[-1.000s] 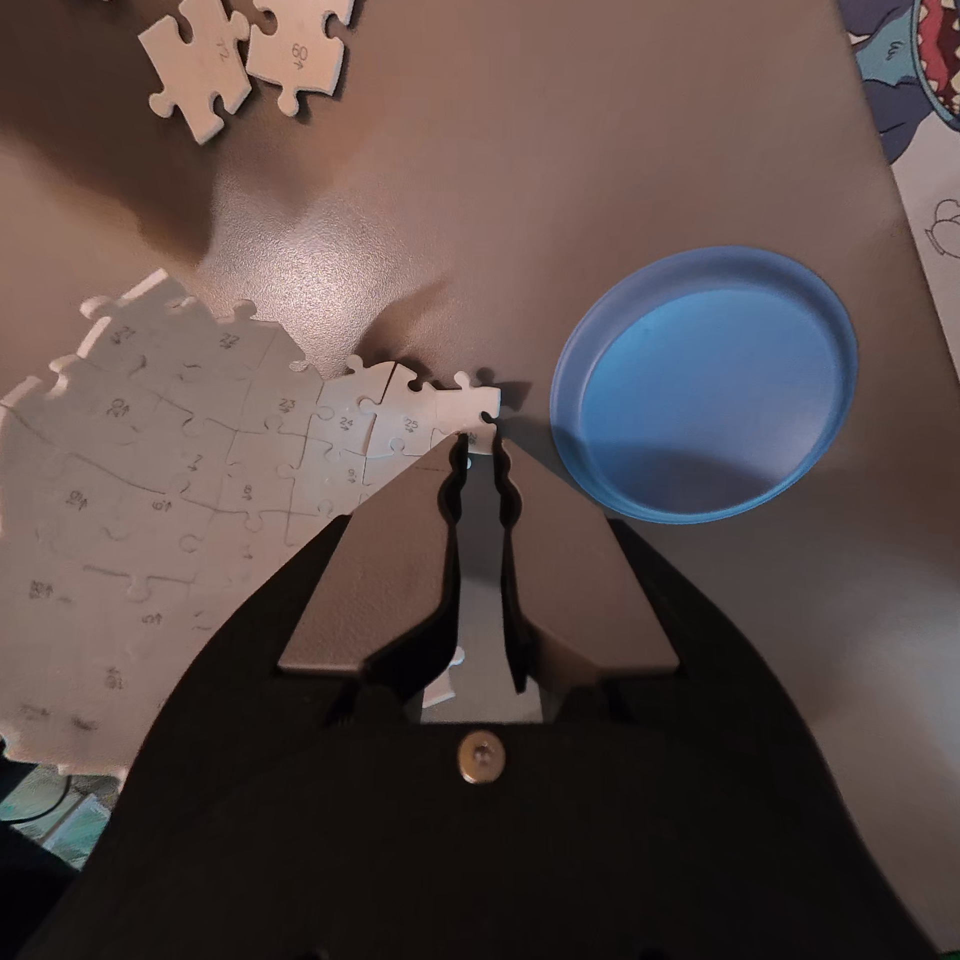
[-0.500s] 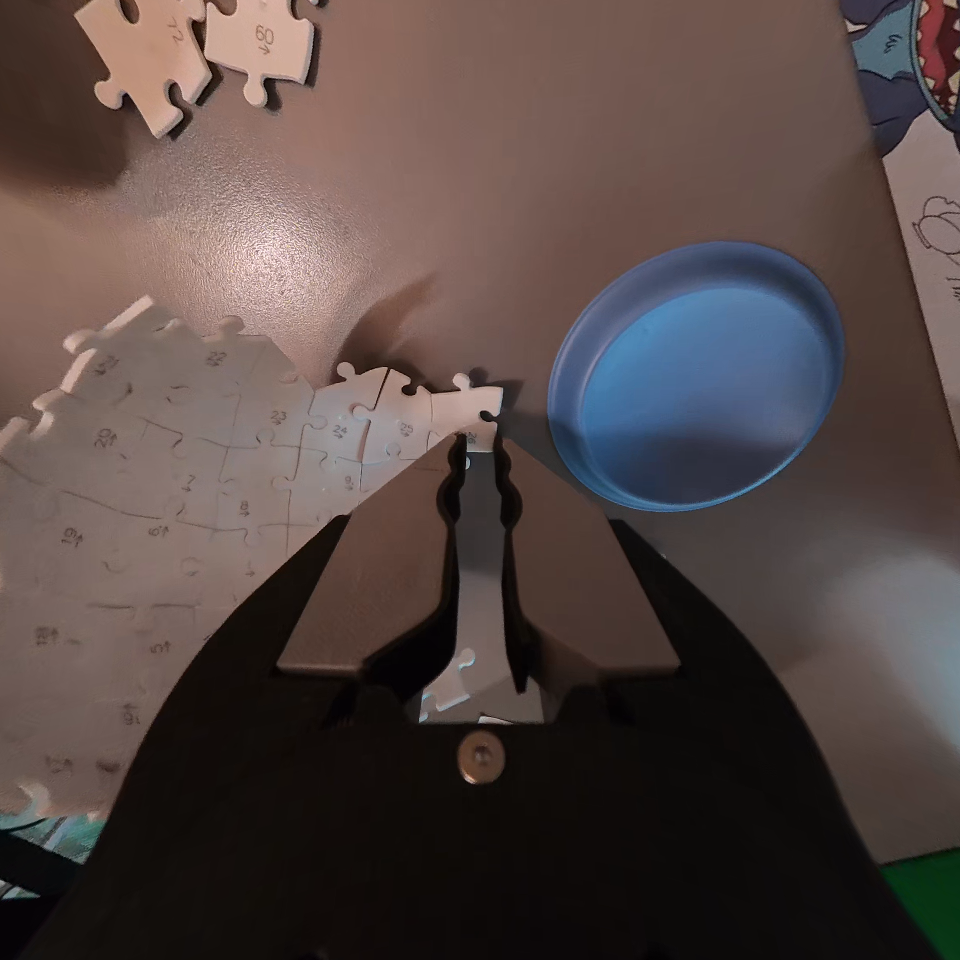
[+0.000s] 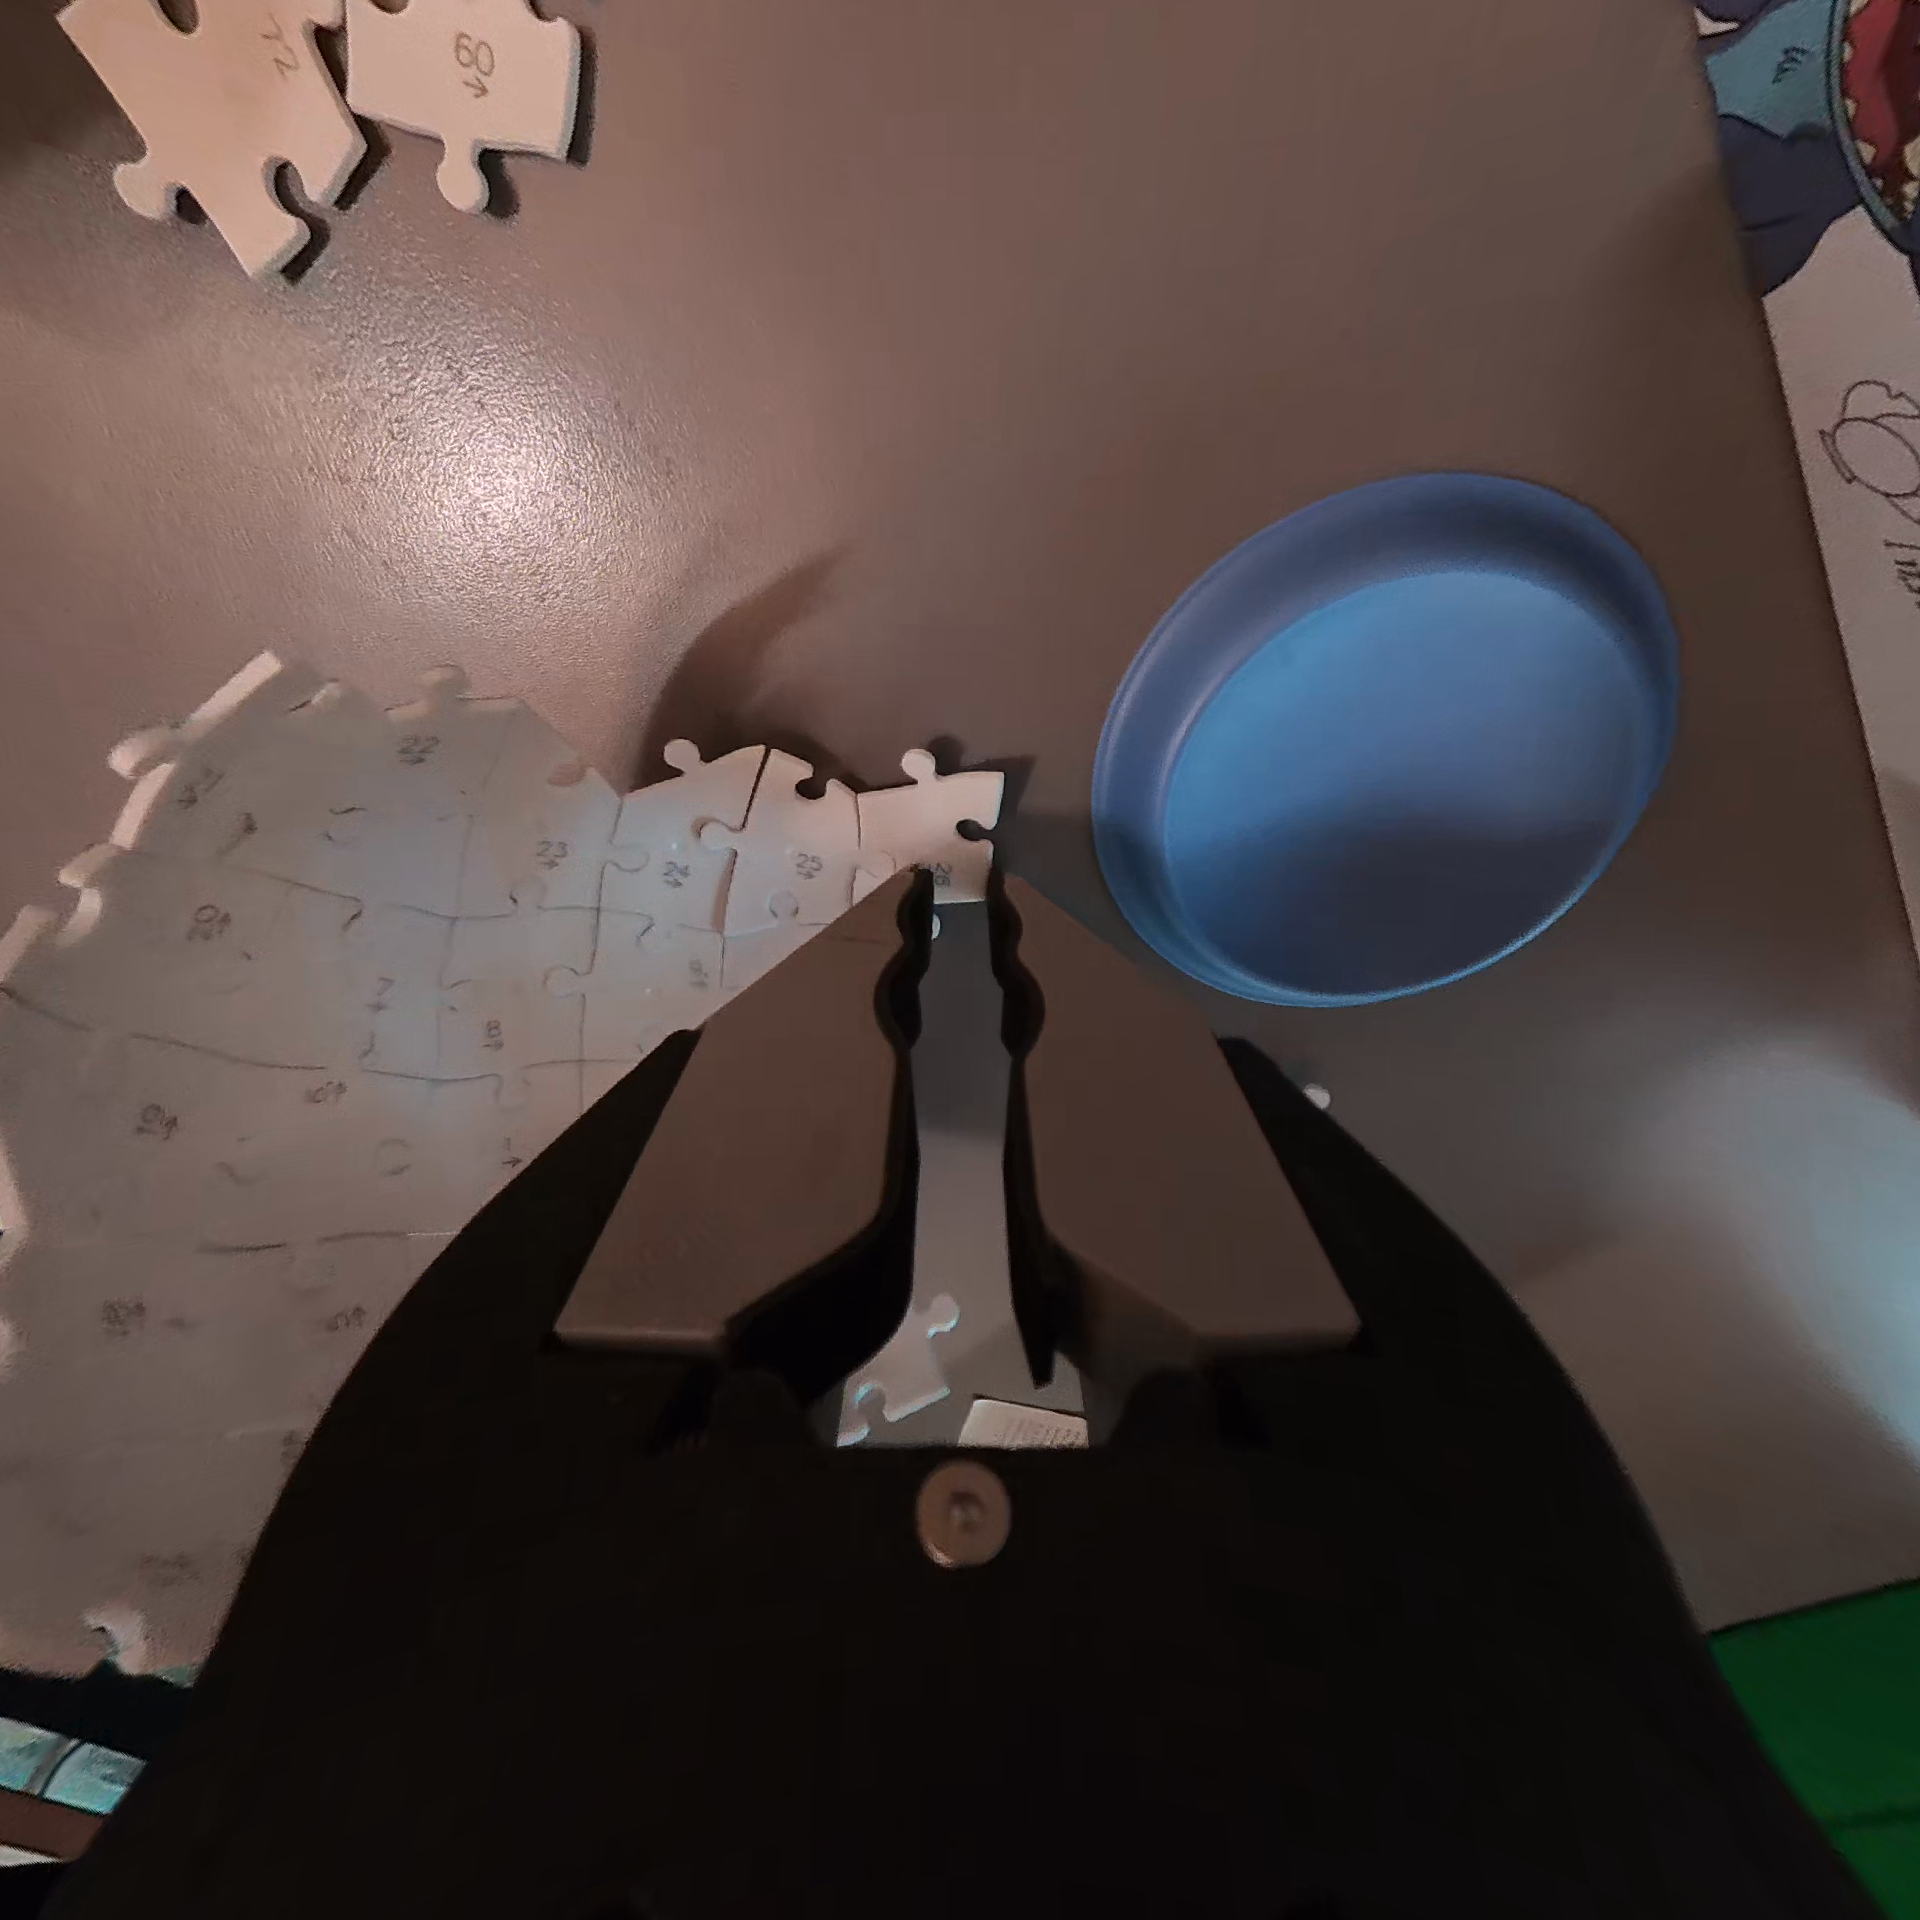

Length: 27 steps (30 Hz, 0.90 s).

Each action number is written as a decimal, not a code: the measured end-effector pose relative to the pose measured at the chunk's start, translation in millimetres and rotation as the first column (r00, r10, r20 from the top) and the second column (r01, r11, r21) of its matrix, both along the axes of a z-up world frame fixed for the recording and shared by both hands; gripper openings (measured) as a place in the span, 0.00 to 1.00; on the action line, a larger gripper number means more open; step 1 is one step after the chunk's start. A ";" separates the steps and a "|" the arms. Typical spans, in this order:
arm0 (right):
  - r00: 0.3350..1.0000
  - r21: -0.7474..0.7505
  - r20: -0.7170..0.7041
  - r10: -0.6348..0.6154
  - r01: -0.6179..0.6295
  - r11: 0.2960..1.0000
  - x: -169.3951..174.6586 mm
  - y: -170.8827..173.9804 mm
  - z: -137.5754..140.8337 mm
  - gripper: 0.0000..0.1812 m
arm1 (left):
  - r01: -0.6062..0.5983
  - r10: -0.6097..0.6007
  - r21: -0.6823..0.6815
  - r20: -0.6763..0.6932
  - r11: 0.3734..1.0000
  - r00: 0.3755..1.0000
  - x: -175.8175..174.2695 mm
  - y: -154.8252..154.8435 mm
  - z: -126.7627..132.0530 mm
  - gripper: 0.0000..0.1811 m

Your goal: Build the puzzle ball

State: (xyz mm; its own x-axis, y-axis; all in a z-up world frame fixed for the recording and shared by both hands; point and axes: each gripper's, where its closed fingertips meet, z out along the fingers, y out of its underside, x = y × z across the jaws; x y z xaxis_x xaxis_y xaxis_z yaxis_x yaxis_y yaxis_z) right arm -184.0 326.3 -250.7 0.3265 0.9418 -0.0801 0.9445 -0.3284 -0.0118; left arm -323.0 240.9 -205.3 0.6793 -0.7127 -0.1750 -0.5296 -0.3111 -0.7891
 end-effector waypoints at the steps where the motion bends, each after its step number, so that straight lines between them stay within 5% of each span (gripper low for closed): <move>1: 1.000 0.003 -0.001 -0.010 0.010 1.000 0.0 0.1 0.0 0.04 | -0.003 0.003 -0.003 -0.002 1.000 1.000 -0.4 0.6 -0.8 0.00; 14: 0.981 0.022 -0.175 -0.079 0.084 0.996 7.8 -12.6 10.4 0.00 | 0.037 -0.050 -0.091 -0.136 0.995 0.989 7.4 -2.6 -38.9 0.00; 27: 0.738 -0.079 -0.642 -0.208 0.206 0.975 52.8 -3.7 58.8 0.08 | 0.064 -0.063 -0.132 0.011 0.989 0.998 23.0 -2.2 -36.3 0.00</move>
State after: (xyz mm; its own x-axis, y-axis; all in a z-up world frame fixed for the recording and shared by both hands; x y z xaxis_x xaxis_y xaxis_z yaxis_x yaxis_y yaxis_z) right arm -131.2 322.6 -191.9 0.3834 0.8566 -0.3453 0.6221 -0.5158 -0.5890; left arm -300.0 238.7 -241.6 0.6326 -0.7711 -0.0720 -0.5464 -0.3786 -0.7471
